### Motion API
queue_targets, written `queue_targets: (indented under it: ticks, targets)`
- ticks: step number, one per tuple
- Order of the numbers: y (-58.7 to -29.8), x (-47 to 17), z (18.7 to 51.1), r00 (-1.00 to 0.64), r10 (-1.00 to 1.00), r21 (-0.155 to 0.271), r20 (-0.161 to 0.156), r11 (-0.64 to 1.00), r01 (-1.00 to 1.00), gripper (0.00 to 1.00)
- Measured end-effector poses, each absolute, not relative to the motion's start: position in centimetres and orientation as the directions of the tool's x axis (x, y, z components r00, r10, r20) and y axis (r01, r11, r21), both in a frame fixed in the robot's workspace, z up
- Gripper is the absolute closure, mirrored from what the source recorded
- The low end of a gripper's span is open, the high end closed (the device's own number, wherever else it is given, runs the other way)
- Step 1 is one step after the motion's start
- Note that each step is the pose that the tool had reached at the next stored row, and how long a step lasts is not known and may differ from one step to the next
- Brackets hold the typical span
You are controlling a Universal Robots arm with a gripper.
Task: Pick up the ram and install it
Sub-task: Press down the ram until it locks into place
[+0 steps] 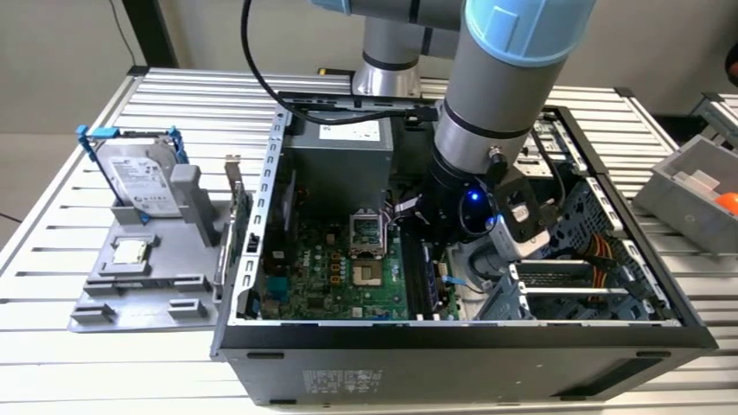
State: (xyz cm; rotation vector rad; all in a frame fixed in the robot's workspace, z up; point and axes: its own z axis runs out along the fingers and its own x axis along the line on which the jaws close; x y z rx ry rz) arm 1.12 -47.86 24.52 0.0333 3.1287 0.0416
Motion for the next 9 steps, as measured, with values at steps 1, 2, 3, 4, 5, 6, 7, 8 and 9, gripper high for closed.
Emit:
queue_targets:
  ticks: [1, 2, 3, 4, 5, 6, 7, 8, 9]
  targets:
    - [-47.86, 1.12, 24.52, -1.000, 0.021, 0.027, -0.012, 0.999, 0.021, 1.00]
    - [-47.86, 1.12, 24.52, -1.000, 0.021, 0.027, -0.012, 0.999, 0.021, 1.00]
    - [-47.86, 1.12, 24.52, -1.000, 0.021, 0.027, -0.012, 0.999, 0.021, 1.00]
    - [-47.86, 1.12, 24.52, -1.000, 0.021, 0.027, -0.012, 0.999, 0.021, 1.00]
    - [-47.86, 1.12, 24.52, -1.000, 0.021, 0.027, -0.012, 0.999, 0.021, 1.00]
    - [-47.86, 1.12, 24.52, -1.000, 0.021, 0.027, -0.012, 0.999, 0.021, 1.00]
    - [-47.86, 1.12, 24.52, -1.000, 0.021, 0.027, -0.012, 0.999, 0.021, 1.00]
    - [-47.86, 1.12, 24.53, -1.000, 0.022, 0.027, -0.012, 0.999, 0.021, 1.00]
    - [-47.86, 1.12, 24.53, -1.000, 0.021, 0.027, -0.012, 0.999, 0.021, 1.00]
